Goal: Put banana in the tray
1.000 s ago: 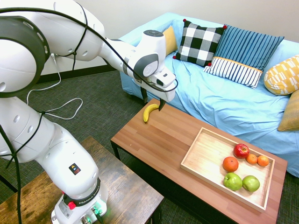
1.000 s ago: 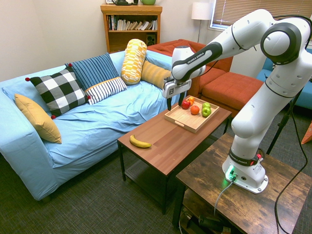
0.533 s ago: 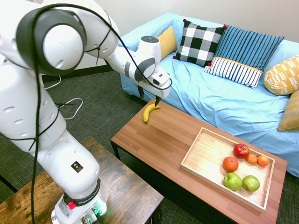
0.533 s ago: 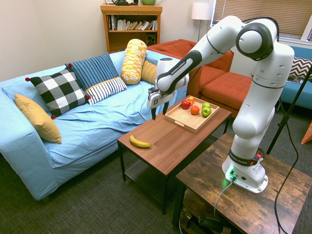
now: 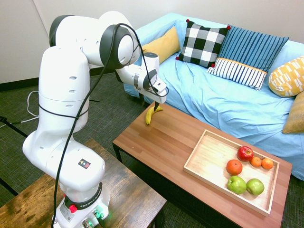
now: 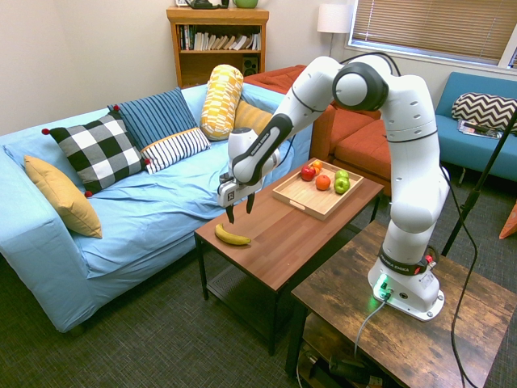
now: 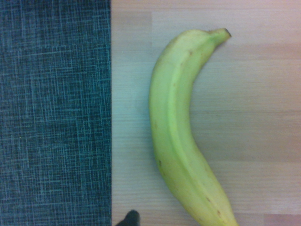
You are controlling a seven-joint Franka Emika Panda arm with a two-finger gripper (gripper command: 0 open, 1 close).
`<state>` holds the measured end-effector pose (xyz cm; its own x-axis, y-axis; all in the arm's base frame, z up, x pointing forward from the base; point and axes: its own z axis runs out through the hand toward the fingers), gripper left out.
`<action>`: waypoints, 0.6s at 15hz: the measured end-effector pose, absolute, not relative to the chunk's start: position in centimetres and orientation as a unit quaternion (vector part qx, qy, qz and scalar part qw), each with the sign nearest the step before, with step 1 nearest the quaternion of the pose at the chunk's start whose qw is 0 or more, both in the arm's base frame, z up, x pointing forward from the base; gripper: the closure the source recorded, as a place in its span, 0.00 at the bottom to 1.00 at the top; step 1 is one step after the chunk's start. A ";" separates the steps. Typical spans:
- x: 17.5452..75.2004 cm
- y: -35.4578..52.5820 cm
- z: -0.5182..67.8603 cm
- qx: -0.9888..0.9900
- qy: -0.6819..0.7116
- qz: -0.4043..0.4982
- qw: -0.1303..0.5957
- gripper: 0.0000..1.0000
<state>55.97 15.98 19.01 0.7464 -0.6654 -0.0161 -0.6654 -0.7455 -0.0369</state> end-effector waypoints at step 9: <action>59.2 18.4 11.3 -0.935 0.354 0.008 -0.005 0.00</action>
<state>59.22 18.37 11.30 0.7492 -0.6622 -0.0111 -0.6621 -0.7493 0.0150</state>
